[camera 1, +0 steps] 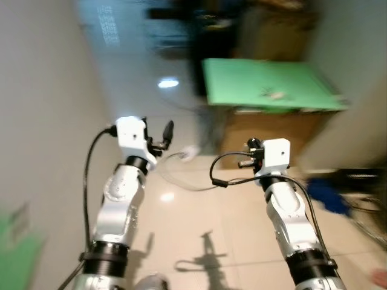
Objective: Hang keys on a hook
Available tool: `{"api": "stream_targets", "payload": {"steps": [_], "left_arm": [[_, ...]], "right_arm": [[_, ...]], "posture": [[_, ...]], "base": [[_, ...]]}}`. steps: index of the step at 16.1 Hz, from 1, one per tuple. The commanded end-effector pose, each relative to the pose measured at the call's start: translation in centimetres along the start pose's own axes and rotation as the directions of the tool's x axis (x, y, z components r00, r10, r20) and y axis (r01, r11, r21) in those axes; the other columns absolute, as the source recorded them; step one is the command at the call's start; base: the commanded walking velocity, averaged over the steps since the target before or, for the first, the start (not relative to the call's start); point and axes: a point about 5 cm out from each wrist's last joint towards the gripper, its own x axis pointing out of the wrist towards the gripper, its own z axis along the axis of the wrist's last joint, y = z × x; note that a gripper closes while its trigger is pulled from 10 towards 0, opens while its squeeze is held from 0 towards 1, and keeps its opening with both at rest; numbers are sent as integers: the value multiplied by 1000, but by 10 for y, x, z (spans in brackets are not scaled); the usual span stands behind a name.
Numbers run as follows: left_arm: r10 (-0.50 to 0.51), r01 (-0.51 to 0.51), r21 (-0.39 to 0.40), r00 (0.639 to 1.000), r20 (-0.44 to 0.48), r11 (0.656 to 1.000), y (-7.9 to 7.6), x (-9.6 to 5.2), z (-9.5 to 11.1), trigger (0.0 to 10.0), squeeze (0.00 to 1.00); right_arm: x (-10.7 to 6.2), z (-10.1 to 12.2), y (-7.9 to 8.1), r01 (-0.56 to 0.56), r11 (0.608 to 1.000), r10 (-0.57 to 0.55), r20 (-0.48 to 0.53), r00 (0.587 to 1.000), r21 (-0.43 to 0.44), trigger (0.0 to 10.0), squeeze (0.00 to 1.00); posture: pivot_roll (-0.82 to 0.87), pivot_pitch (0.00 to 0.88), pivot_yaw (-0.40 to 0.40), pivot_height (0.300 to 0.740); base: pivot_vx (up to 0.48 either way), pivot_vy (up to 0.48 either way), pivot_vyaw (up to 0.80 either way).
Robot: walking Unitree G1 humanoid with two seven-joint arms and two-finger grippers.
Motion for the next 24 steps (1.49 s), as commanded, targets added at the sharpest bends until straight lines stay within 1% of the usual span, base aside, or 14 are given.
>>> {"api": "stream_targets", "payload": {"steps": [1, 3, 7, 8, 10, 14, 15, 19, 22, 23, 24], "left_arm": [[-29, 29, 5, 999, 21, 1000, -2, 3, 5, 10000, 0], [-23, 23, 30, 1000, 12, 999, -3, 4, 4, 10000, 0], [-27, 27, 27, 999, 17, 999, -2, 2, 5, 10000, 0], [-35, 34, 45, 999, 22, 998, -3, 2, 5, 10000, 0], [-47, 46, 50, 999, 28, 998, -4, 1, 6, 10000, 0], [-67, 66, 23, 997, 36, 998, -8, -3, 4, 10000, 0], [-66, 66, 20, 997, 33, 998, -9, -4, 3, 10000, 0], [-57, 57, 10, 998, 39, 998, -12, -6, 1, 10000, 0], [-34, 34, -21, 999, 24, 999, -9, -7, -1, 10000, 0], [-22, 22, -19, 1000, 20, 1000, -7, -7, -2, 10000, 0], [6, -6, -23, 1000, 10, 1000, -1, -8, -3, 10000, 0]], "right_arm": [[2, 5, -1, 13, 1000, -14, 25, 1000, 13, 10000, 27], [3, 4, -1, 19, 1000, -20, 22, 1000, 17, 10000, 24], [2, 3, -1, 20, 1000, -20, 22, 1000, 16, 10000, 16], [1, 2, 0, 19, 1000, -19, 20, 1000, 16, 10000, 20], [1, 1, 1, 15, 1000, -15, 16, 1000, 18, 10000, 16], [0, 1, -2, 13, 1000, -13, 15, 1000, 21, 10000, 27], [0, 1, -3, 5, 1000, -5, 14, 1000, 6, 10000, 27], [1, 1, -5, -3, 1000, 3, 7, 1000, -6, 10000, 31], [2, 2, -2, -38, 999, 38, 11, 999, -6, 10000, 47], [2, 1, -2, -41, 999, 41, 9, 999, -6, 10000, 51], [1, 1, -1, -46, 999, 46, 9, 999, -4, 10000, 47]], "posture": [[-90, 8, -15, 740], [-90, 9, -14, 740], [-89, 18, -14, 740], [-89, 23, -13, 740], [-91, 26, -13, 740], [-96, 29, -26, 740], [-97, 26, -36, 740], [-89, 23, -55, 740], [-81, 24, -60, 740], [-79, 23, -59, 740], [-83, 24, -52, 740]], "base": [[0, 0, 0], [0, 0, 0], [0, 0, 0], [0, 0, 0], [0, -433, 0], [0, -480, 0], [0, -480, 0], [0, -480, 0], [0, -114, 735], [0, 0, 675], [0, 0, 656]]}}
